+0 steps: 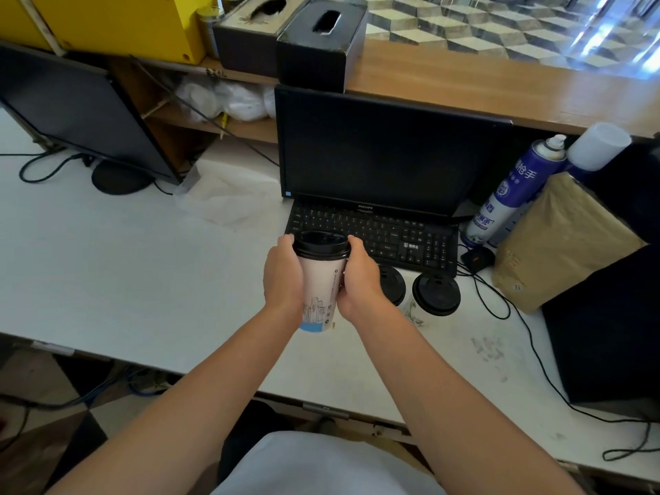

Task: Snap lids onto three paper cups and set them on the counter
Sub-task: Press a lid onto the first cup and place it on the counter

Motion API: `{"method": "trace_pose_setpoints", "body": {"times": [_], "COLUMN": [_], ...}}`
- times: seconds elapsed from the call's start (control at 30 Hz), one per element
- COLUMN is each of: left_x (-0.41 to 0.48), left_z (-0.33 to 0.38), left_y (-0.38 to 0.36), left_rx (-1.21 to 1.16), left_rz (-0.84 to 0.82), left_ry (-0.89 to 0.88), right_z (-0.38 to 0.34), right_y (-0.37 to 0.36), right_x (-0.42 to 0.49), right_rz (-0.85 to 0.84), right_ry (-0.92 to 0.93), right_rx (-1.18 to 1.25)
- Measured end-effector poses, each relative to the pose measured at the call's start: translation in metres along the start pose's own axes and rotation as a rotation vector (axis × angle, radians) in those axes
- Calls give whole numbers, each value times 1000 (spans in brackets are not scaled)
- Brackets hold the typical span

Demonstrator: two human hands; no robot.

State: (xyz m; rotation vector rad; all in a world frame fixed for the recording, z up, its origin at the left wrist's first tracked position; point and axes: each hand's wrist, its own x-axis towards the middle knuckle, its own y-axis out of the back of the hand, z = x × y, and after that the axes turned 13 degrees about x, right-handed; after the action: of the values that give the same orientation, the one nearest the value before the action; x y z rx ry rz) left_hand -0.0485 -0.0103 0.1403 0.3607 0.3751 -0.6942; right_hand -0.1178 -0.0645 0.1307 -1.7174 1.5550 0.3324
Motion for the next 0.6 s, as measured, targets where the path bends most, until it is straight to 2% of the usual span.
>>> {"method": "trace_pose_setpoints", "body": {"times": [0.13, 0.3, 0.4, 0.6], "left_x": [-2, -6, -10, -6], "left_z": [-13, -16, -13, -12], "left_y": [1, -2, -6, -7], "left_rx": [-8, -68, -135, -222], "left_rz": [20, 165, 212, 191], "left_ry": [38, -60, -124, -182], "right_z": [5, 15, 19, 23], "right_y": [0, -7, -12, -14], "right_x": [1, -8, -13, -16], "right_rz": [-20, -113, -87, -86], "right_ry": [45, -60, 11, 102], "right_rx": [-109, -42, 16, 13]}}
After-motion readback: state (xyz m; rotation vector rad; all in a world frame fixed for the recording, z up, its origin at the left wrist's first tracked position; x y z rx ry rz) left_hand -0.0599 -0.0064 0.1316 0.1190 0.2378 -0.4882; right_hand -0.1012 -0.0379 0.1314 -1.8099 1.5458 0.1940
